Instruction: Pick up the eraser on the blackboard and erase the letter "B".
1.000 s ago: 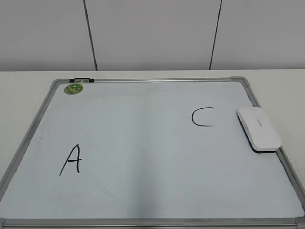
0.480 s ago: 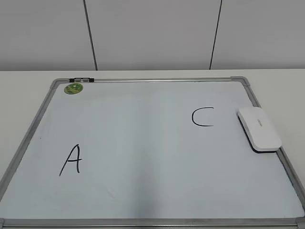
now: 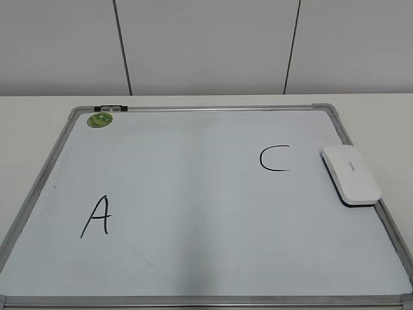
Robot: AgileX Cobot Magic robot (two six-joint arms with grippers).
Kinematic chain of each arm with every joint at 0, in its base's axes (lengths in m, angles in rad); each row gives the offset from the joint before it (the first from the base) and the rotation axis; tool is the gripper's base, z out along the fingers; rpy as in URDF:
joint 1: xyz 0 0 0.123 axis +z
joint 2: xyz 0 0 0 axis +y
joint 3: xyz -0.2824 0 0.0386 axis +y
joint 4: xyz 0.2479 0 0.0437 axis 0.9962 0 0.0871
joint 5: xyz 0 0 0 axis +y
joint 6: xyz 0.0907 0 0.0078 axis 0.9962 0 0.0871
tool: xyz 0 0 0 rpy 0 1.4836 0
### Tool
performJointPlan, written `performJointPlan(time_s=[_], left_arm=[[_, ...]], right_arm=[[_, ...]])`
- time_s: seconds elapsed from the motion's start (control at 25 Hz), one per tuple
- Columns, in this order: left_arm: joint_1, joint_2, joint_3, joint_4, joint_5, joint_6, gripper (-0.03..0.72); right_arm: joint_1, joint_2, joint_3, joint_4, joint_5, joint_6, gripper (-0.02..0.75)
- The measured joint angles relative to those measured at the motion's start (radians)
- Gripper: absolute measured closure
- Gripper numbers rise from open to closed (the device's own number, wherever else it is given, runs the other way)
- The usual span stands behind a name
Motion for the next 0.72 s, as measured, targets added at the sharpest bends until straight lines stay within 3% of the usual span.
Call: performJointPlan(time_s=[0.72], left_arm=[[0.000,0.000,0.000,0.000,0.000,0.000,0.185]], right_arm=[[0.000,0.000,0.000,0.000,0.000,0.000,0.147]])
